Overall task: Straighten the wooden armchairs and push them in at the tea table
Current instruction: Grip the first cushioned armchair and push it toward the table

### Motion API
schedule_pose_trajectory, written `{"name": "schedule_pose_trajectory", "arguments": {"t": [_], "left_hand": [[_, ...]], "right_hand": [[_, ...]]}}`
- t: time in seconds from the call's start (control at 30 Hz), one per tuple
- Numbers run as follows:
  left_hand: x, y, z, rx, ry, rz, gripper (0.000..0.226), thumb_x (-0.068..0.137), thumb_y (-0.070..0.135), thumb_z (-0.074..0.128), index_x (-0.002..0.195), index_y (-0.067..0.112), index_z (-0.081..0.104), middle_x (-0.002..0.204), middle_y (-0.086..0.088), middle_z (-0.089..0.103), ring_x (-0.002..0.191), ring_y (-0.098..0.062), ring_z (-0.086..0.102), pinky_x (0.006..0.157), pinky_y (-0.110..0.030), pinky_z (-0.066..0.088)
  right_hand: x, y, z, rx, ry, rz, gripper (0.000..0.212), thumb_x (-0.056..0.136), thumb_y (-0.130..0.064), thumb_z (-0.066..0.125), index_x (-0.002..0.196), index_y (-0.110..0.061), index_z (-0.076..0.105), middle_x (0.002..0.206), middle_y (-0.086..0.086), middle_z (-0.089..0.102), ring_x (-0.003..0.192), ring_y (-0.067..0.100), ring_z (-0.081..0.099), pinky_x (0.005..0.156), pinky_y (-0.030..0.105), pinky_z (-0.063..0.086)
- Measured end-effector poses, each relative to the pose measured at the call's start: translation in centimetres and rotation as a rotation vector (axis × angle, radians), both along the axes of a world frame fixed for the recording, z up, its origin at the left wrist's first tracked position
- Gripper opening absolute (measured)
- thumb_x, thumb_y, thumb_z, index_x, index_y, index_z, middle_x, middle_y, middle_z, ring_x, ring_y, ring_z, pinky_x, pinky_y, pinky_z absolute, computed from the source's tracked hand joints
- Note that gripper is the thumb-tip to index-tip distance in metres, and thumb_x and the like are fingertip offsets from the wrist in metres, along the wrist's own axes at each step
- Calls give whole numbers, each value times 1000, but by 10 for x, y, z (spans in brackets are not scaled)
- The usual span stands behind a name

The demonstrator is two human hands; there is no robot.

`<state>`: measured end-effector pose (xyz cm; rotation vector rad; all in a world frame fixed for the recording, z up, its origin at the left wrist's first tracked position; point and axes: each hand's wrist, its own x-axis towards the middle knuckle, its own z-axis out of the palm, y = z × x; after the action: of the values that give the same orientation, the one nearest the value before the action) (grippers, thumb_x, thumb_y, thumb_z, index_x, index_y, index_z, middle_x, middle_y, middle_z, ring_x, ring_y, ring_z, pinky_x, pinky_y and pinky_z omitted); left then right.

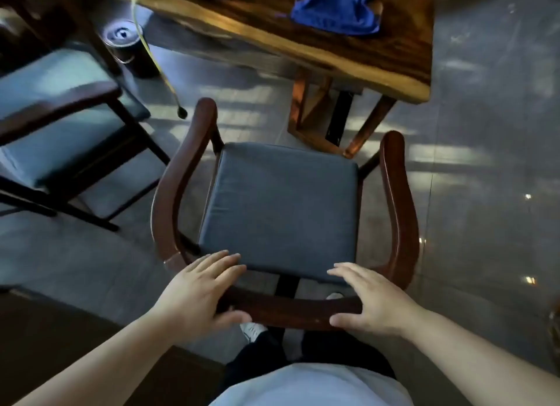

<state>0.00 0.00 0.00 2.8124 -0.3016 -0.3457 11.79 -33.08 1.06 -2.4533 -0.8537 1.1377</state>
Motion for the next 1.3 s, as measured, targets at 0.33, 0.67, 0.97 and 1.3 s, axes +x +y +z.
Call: {"name": "schedule_pose_trajectory", "arguments": {"t": [0.33,0.67,0.97,1.3], "left_hand": [[6,12,-26,-115,-62,-302,25,82,39,56,95,22,67,84,7,72,70,-18,67,56,-30,54],[93,122,2,62,-32,-288,36,71,55,52,90,29,70,75,7,70,68,-18,67,60,-25,52],[100,117,15,167,14,-175,30,60,27,81,86,24,67,76,4,67,76,-23,66,74,-35,51],[94,95,8,209,-45,-260,44,57,30,83,97,21,68,89,5,71,81,-21,67,71,-35,54]], "right_hand": [[-32,2,-33,129,-276,54,51,67,-26,81,117,-30,70,114,-14,72,104,8,66,88,28,53],[-13,119,-27,143,-352,-95,36,80,-37,68,115,-29,68,104,-2,75,97,27,68,79,41,54],[0,144,-34,135,-330,-55,36,89,-42,60,121,-27,62,112,-4,71,101,25,66,81,39,52],[-5,140,-37,260,-317,-133,33,84,-35,64,116,-25,65,112,-4,71,98,26,66,79,43,54]]}}
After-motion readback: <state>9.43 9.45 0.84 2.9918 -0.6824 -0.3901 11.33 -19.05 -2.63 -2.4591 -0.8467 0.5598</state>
